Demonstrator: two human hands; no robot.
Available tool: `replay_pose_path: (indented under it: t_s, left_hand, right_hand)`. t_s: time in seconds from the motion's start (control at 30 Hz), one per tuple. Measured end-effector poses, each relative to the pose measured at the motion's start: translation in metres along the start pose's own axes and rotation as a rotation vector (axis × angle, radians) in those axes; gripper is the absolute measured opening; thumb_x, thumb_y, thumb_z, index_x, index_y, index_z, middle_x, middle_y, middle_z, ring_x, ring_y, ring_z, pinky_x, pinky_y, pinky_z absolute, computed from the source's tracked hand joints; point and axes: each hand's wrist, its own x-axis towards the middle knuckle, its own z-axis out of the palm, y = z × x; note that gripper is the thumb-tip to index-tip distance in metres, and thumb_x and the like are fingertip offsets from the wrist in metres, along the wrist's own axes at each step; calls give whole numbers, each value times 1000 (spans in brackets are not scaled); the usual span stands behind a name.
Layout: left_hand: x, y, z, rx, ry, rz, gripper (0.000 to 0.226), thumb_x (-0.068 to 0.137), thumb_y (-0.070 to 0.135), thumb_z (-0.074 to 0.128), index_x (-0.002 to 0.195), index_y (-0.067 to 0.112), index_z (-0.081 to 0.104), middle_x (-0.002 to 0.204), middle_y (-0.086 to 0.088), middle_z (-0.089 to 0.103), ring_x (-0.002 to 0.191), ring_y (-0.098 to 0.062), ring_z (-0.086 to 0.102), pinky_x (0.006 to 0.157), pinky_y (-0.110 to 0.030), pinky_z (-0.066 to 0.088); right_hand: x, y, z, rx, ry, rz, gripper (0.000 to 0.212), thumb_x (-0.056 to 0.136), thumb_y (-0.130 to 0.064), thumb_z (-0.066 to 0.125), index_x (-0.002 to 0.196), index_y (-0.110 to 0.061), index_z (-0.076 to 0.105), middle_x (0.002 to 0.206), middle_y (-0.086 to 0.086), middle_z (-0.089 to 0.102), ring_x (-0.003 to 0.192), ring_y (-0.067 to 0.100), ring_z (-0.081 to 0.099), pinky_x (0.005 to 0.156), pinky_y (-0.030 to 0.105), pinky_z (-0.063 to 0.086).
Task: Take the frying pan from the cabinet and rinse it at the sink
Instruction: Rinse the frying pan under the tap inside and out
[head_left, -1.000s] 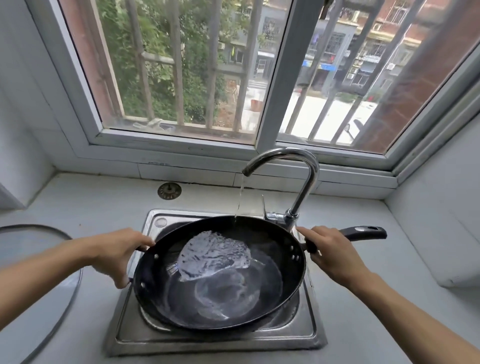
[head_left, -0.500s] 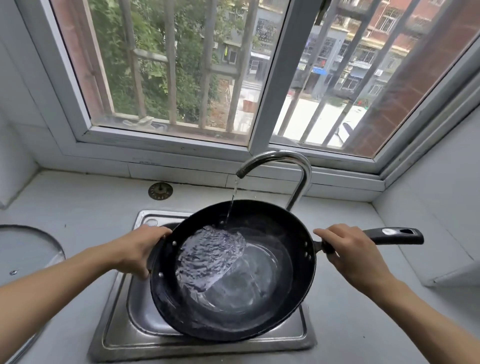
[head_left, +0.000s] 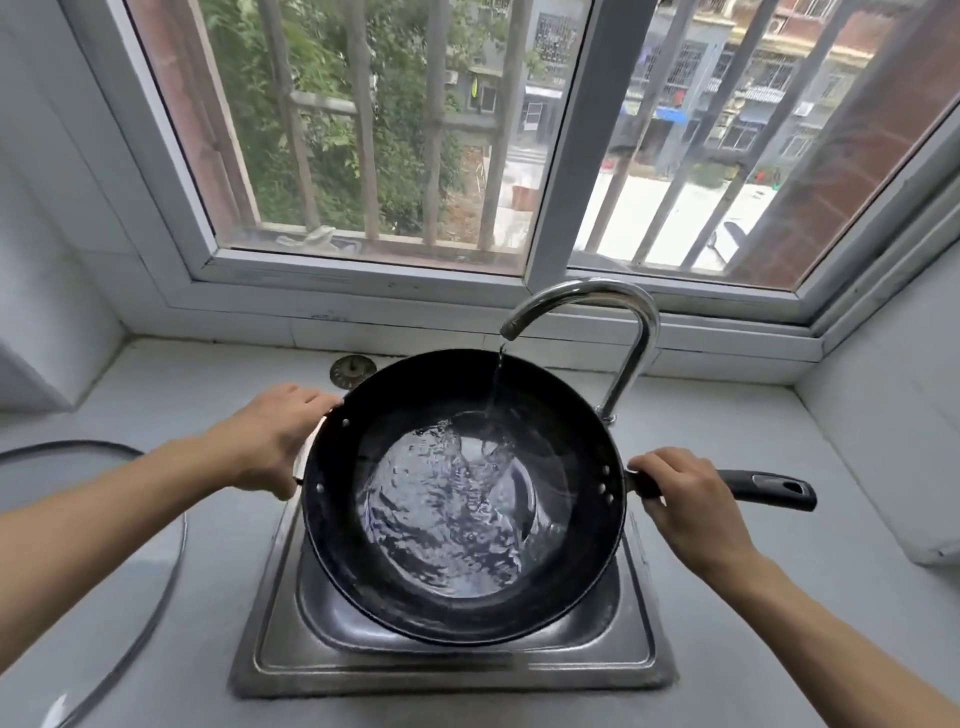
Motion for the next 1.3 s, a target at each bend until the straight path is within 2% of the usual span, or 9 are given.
replay_pose_path:
  t_s: [0.3, 0.5, 0.73, 0.87, 0.93, 1.03, 1.17, 1.23, 1.3]
  left_hand:
    - [-52, -27, -1, 94, -138, -132, 106, 48, 41, 76, 142, 26, 30, 129, 4, 47, 117, -17, 40, 100, -27, 39]
    - [-52, -8, 15, 46, -206, -100, 97, 47, 40, 74, 135, 27, 38, 114, 7, 51, 103, -13, 40, 89, -27, 44]
    - [-34, 20, 23, -5, -265, -47, 97, 52, 36, 80, 139, 27, 37, 118, 4, 50, 109, -16, 42, 89, -27, 46]
    - [-34, 21, 22, -103, -299, 0, 94, 49, 32, 81, 134, 31, 41, 116, 3, 55, 85, -7, 53, 59, -13, 45]
    - [-38, 16, 26, -215, -309, 27, 87, 46, 33, 79, 124, 37, 39, 120, 5, 57, 76, -10, 60, 54, -18, 49]
    - [-47, 3, 37, -321, -254, 88, 72, 46, 37, 78, 105, 42, 37, 108, 9, 63, 76, -29, 66, 61, -38, 56]
    - [-56, -5, 42, -380, -145, 168, 41, 58, 35, 77, 85, 39, 47, 63, 6, 53, 54, -15, 48, 56, -34, 49]
    - [-58, -12, 48, -431, -62, 216, 28, 65, 35, 78, 76, 34, 52, 65, 5, 57, 61, -16, 56, 62, -36, 51]
    - [-58, -20, 53, -488, 51, 278, 26, 69, 44, 78, 75, 33, 56, 80, 12, 64, 77, -11, 63, 71, -31, 52]
  right_hand:
    - [17, -29, 49, 138, -76, -26, 46, 60, 7, 77, 96, -19, 68, 90, -1, 65, 83, 27, 61, 72, 36, 48]
    - [0, -15, 44, 154, -142, -26, 47, 58, 7, 77, 96, -19, 67, 88, -1, 64, 81, 28, 61, 69, 39, 50]
    - [-25, 8, 25, 79, -173, -22, 52, 60, 5, 79, 104, -17, 64, 90, 2, 65, 79, 30, 62, 68, 39, 52]
    - [-34, 13, 21, 75, -190, -37, 64, 61, 5, 80, 114, -23, 56, 88, 0, 63, 77, 28, 60, 68, 36, 50]
    - [-39, 15, 21, 87, -200, -84, 70, 65, 6, 79, 121, -26, 51, 91, 0, 62, 78, 26, 58, 71, 35, 48]
    - [-46, 20, 25, 63, -226, -161, 71, 70, 1, 79, 129, -25, 50, 98, -1, 63, 83, 24, 58, 77, 34, 43]
    - [-54, 24, 23, 91, -250, -196, 50, 85, -12, 66, 128, -30, 48, 105, -9, 63, 90, 17, 56, 83, 33, 35]
    - [-54, 21, 18, 126, -267, -172, 47, 86, -15, 65, 125, -34, 47, 101, -11, 63, 88, 18, 56, 83, 31, 34]
    - [-54, 21, 13, 165, -310, -110, 59, 83, -9, 72, 123, -40, 43, 94, -9, 62, 87, 21, 53, 83, 29, 35]
